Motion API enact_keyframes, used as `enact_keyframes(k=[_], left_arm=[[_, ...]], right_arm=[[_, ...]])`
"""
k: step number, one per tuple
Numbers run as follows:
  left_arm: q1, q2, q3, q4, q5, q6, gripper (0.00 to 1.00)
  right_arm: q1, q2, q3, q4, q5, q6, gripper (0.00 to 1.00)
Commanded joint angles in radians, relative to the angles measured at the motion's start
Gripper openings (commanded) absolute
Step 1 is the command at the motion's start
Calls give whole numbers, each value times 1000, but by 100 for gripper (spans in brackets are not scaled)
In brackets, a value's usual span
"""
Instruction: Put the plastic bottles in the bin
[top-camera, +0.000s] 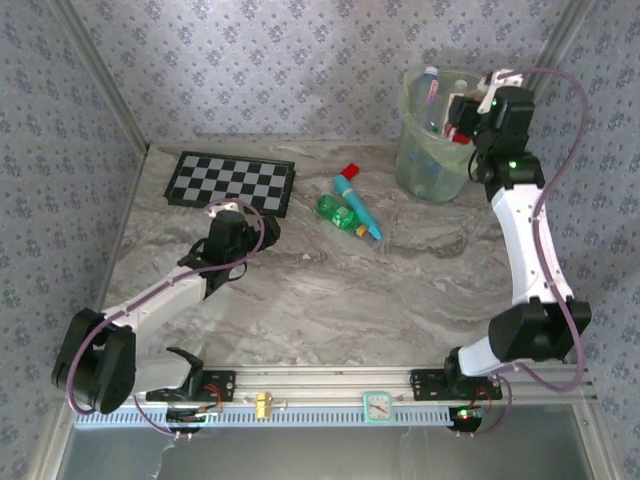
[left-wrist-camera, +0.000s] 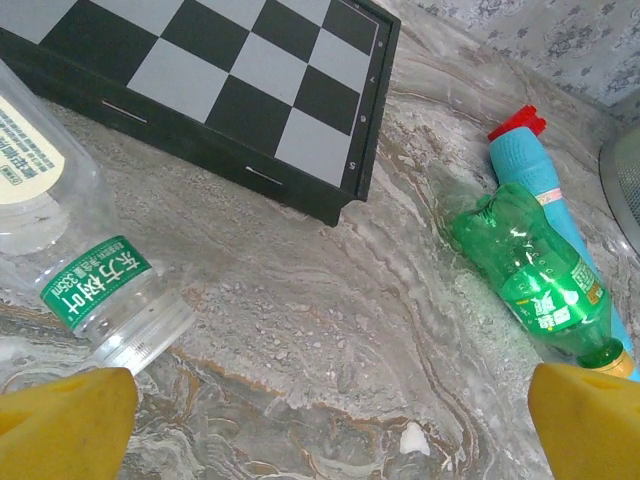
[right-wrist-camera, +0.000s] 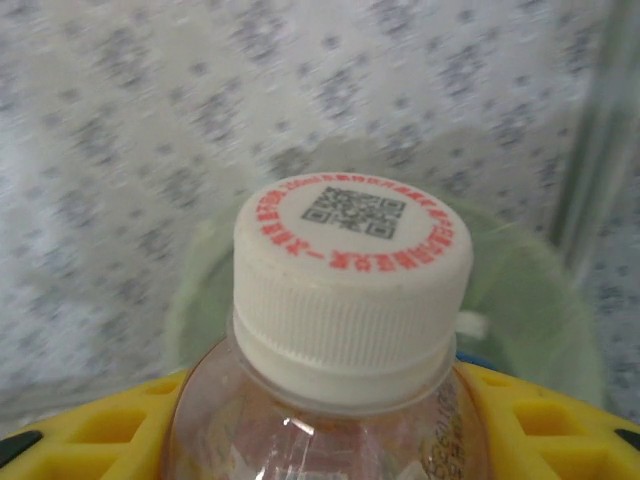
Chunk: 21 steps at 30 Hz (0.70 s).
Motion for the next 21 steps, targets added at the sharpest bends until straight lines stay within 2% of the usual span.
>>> enact_keyframes(k=[1,8,15,21], left_arm=[[10,-23,-1,-14,0,-8,100],[13,-21,-1,-14,14,-11,100],[15,-21,-14,-9,30,-23,100],[15,-40,-29,-10,27,-26,100]], right_arm=[[-44,80,109,4,36,24,51],[-55,294,345,-89,108,-26,53],[-65,481,565,-247,108,-53,53],[-65,562,643,-364,144,-44,53]])
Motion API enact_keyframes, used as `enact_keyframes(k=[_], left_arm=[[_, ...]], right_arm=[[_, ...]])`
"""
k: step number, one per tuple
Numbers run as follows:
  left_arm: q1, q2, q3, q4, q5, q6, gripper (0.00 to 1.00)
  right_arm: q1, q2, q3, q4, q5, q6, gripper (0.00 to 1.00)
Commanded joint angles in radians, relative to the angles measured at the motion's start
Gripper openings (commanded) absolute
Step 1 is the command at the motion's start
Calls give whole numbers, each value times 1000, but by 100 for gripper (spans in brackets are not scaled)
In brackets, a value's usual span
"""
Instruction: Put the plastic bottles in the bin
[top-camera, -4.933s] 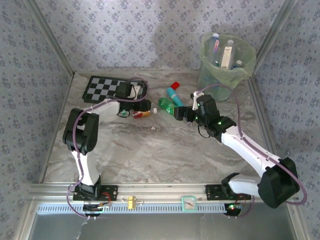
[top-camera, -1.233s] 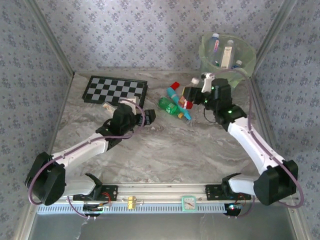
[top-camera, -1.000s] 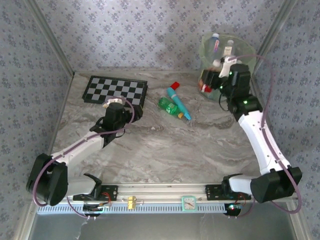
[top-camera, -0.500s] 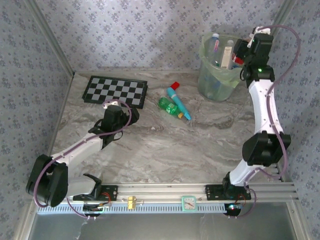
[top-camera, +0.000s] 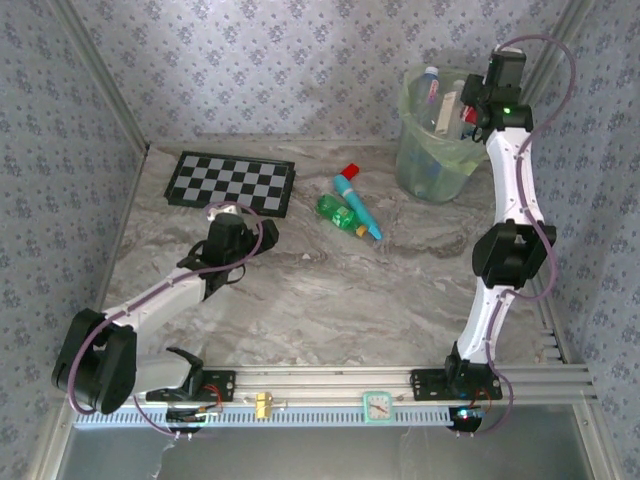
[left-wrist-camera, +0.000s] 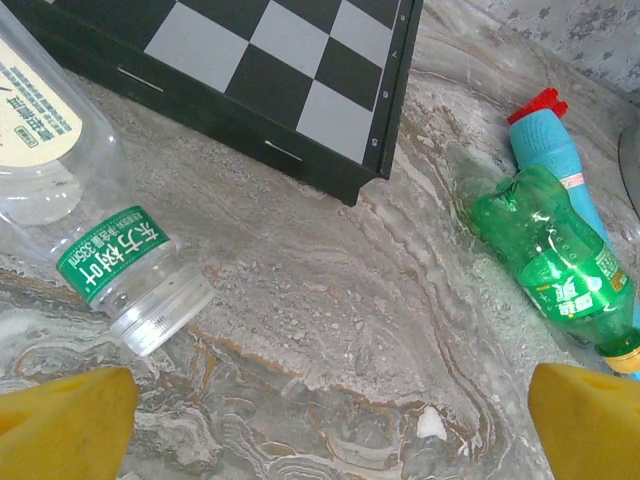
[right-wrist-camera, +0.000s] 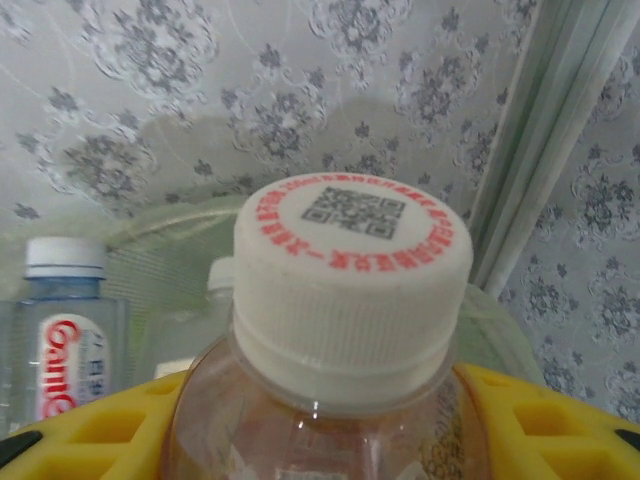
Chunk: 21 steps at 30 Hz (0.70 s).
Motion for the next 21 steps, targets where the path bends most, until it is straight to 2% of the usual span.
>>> enact_keyframes(k=[1,5,11,13,17,21], left_arm=[[6,-38,-4,-5,6,-16,100],[6,-48,-7,-11,6,-13,100],[7,-60,-6,-21,4,-10,100],[8,-66,-6,-23,1,-10,100],[7,-77,-4,-35,-12,-9,100],[20,-88,8,-61,-30,-5,100]], right_arm=[[-6,33,45,-121,51,-6,53],[-7,54,47,-149,93,6,53],[-12,115,136,-211,37,19,60],[-11,123,165,-223,35,22,69],[-10,109,196,-216,52,15,100],[-3,66,202,-207,76,-14,100]])
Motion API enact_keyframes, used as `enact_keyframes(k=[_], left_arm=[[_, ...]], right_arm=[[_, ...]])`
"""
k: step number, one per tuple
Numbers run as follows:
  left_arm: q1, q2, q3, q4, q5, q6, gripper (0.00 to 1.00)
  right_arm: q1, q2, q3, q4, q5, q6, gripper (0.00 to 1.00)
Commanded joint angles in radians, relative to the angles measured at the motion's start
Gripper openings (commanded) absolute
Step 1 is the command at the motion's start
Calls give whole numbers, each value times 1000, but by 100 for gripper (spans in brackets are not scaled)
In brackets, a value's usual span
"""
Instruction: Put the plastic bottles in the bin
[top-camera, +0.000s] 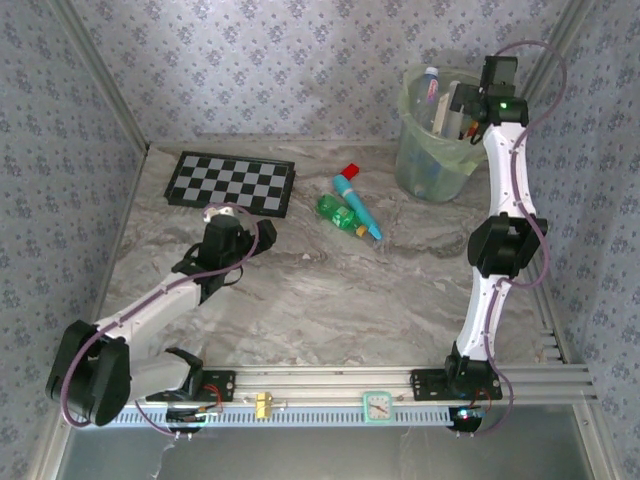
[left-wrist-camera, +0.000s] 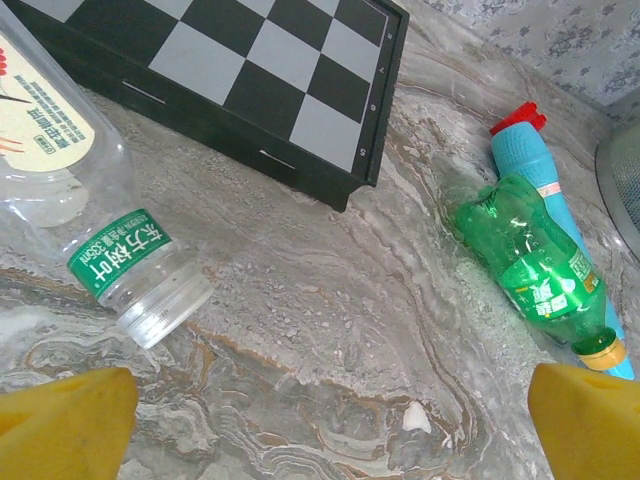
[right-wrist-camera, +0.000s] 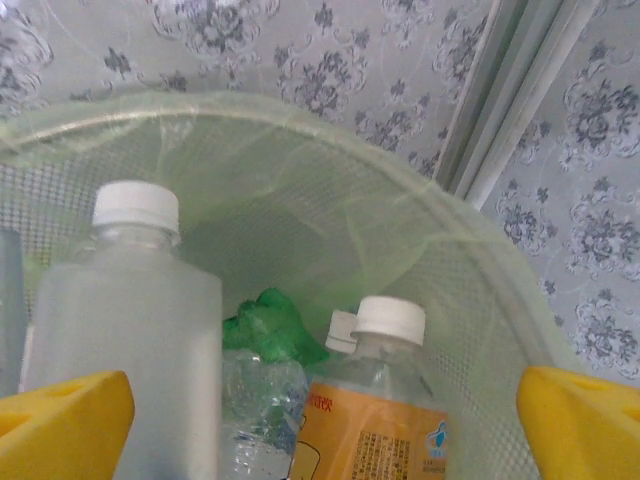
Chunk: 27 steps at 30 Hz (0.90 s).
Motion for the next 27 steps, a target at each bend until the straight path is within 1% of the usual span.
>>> enact_keyframes(k=[1,5,9,13,16,18,21,24,27], left_arm=[[21,-25,19,-36,-32,0,100],[55,-27,36,-58,-41,-10,100],[97,-22,55,-86,-46,-18,100],[140,-10,72,-138,-60,-49,100],[173,12,81,-160,-61,-98,100],[189,34,87,-163,-53,-128,100],[197,80,110,-167,-40,-151,100],[199,139,147,-180,-44,-162,100],[201,207,184,-180,-47,-164,100]], right_arm=[[5,-67,25,-9,37,-28,100],[24,-153,-52,32,52,-59,100],[54,-274,-197,100,24,-75,100],[93,-413,-385,186,-50,-64,100],[125,-525,-562,253,-147,-30,100],[160,-594,-677,303,-193,-17,100],[230,-672,-826,353,-218,-14,100],[309,-729,-924,367,-213,-15,100],[382,-778,-1015,385,-209,20,100]])
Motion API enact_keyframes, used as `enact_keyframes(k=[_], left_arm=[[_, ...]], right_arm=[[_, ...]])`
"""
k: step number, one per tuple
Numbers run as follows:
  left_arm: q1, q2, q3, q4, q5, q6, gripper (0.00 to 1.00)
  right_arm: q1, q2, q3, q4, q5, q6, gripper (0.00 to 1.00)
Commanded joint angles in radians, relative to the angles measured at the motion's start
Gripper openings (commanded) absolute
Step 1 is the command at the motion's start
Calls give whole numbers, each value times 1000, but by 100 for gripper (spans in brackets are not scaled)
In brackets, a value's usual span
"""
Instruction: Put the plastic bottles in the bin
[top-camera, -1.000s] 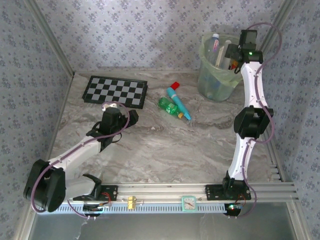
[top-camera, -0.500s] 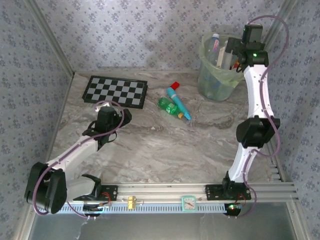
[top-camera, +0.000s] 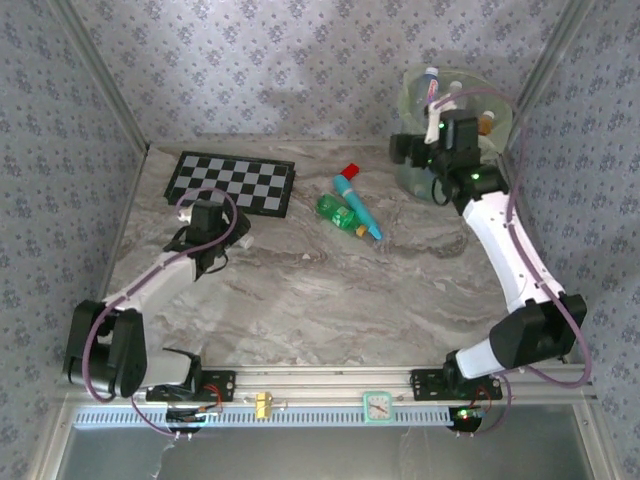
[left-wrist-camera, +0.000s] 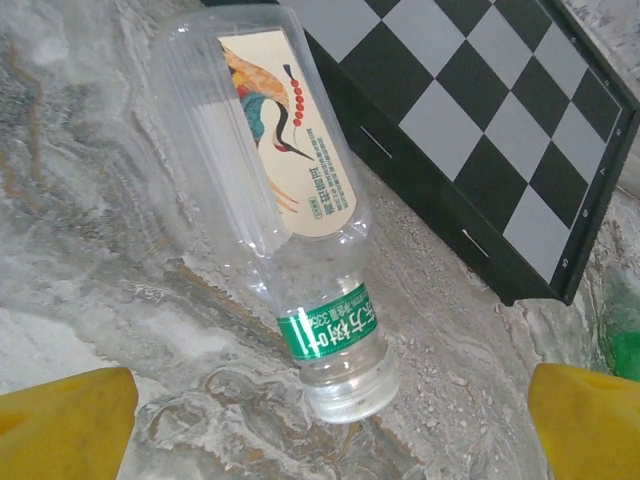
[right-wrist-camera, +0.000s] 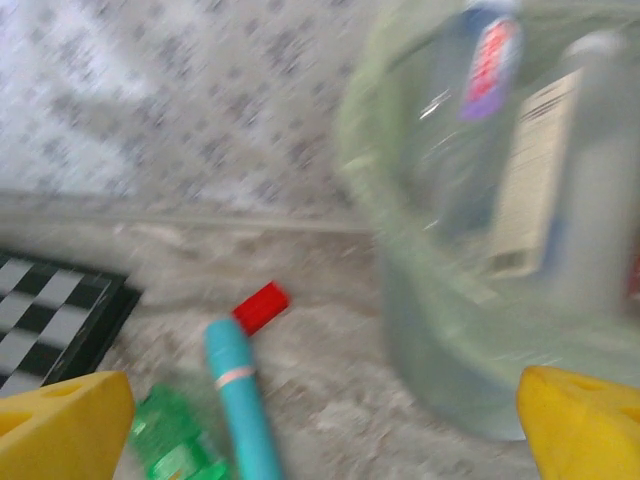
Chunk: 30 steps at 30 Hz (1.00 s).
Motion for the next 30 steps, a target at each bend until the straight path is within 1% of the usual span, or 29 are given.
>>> enact_keyframes(k=[1,4,8,9,11,16,21,30], left_arm=[[11,63,67,-17,-4,-22,100],[13,134,116,-30,-11,-15,100],[19,207,158,-41,-37,-2,100],[21,225,166,-42,-49,-1,100],[29,258,180,-48,-62,2,100],[53,334,217,-51,-58,12,98],[67,386,229,-33,-56,21,88],[79,437,229,-3,-13,21,68]], right_arm=[[63,-69,-88,68,-20,52,100],[116,-112,-191,124,-19,99,100],[166,-135,-271,148,-23,149,100],[175,-142,-275,155,-23,159,100],[190,-152,-336,168,-24,176,100],[210,-164,-390,183,-18,199,100],[214,-169,-402,170,-14,201,100],[233,-151,-431,193,-62,216,100]])
